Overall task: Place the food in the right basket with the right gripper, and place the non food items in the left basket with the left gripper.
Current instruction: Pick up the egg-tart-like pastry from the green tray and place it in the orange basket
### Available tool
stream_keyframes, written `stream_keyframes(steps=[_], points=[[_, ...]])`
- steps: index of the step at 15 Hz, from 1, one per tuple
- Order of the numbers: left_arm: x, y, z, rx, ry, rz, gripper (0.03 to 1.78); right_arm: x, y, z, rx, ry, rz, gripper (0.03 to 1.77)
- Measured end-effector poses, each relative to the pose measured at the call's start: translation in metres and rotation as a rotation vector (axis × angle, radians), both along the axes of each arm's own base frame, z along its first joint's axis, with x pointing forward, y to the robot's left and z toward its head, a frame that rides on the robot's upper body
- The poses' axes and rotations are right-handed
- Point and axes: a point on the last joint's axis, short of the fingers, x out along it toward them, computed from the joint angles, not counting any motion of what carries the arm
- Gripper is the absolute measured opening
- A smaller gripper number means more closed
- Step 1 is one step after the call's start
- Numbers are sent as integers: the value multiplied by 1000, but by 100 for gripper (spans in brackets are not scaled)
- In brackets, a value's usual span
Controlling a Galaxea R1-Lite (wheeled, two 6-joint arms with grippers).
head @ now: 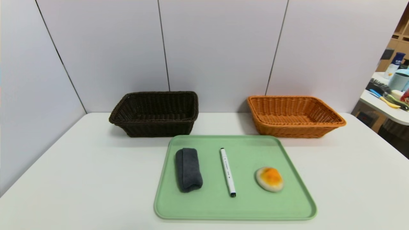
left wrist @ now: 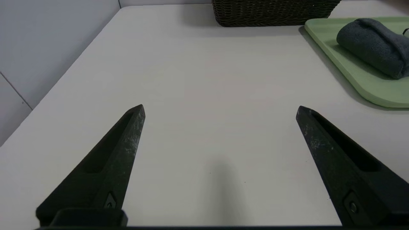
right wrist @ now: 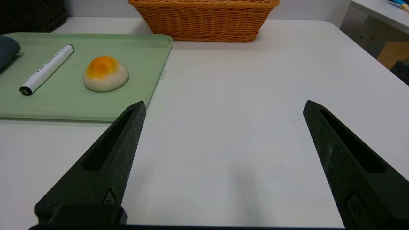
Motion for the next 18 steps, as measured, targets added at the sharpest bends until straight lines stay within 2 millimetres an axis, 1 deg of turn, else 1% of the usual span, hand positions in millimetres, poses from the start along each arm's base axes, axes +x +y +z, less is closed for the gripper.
stream_keyframes(steps=[3, 5, 7, 10, 12, 14, 15, 17, 18], points=[[0, 0, 0, 35, -1, -11, 169, -1, 0, 3, -1, -8, 10, 170], [-3, 0, 7, 36, -13, -15, 169, -5, 0, 13, -2, -20, 13, 170], [-11, 0, 26, 33, -26, -23, 169, -15, 0, 30, -3, -15, 13, 170], [-31, -1, 68, 26, -8, -56, 169, -34, 0, 58, -20, 25, 22, 170], [-33, -1, 100, 24, 13, -67, 169, -39, 0, 86, -33, 38, 31, 170], [-26, -1, 137, 24, -2, -69, 169, -37, 0, 126, -39, 25, 43, 170], [-20, -2, 158, 24, -7, -71, 169, -34, 0, 148, -39, 20, 49, 170], [-1, -2, 199, 25, -11, -73, 169, -17, 1, 190, -41, 37, 59, 170], [11, -2, 216, 27, -5, -75, 169, -3, 1, 212, -41, 54, 64, 170]])
